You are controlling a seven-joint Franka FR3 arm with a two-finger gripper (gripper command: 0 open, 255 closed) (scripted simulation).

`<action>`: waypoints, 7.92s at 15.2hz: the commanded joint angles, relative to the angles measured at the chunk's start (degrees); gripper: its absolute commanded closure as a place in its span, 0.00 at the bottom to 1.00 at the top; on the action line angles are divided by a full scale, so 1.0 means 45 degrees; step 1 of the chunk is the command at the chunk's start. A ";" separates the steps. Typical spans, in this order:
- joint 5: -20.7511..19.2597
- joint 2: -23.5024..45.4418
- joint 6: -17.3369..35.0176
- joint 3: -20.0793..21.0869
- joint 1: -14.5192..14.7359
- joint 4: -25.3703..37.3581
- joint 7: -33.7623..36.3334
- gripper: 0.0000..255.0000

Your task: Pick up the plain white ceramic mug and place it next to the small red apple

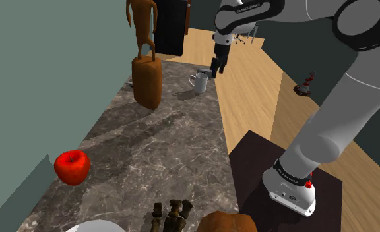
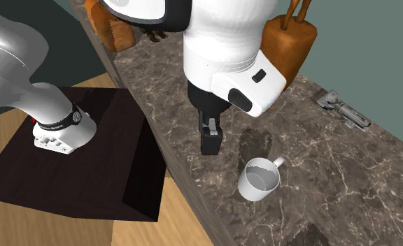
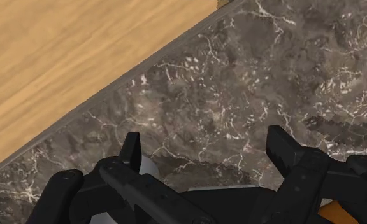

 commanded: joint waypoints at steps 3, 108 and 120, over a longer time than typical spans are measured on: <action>0.0415 0.2018 0.0101 -0.0227 -0.0309 0.1945 -0.0705 0.00; 0.0368 0.4248 -0.3715 0.2705 0.5282 0.8347 0.7933 1.00; 0.0177 0.7792 -0.5602 0.3556 0.7433 1.3878 1.0914 1.00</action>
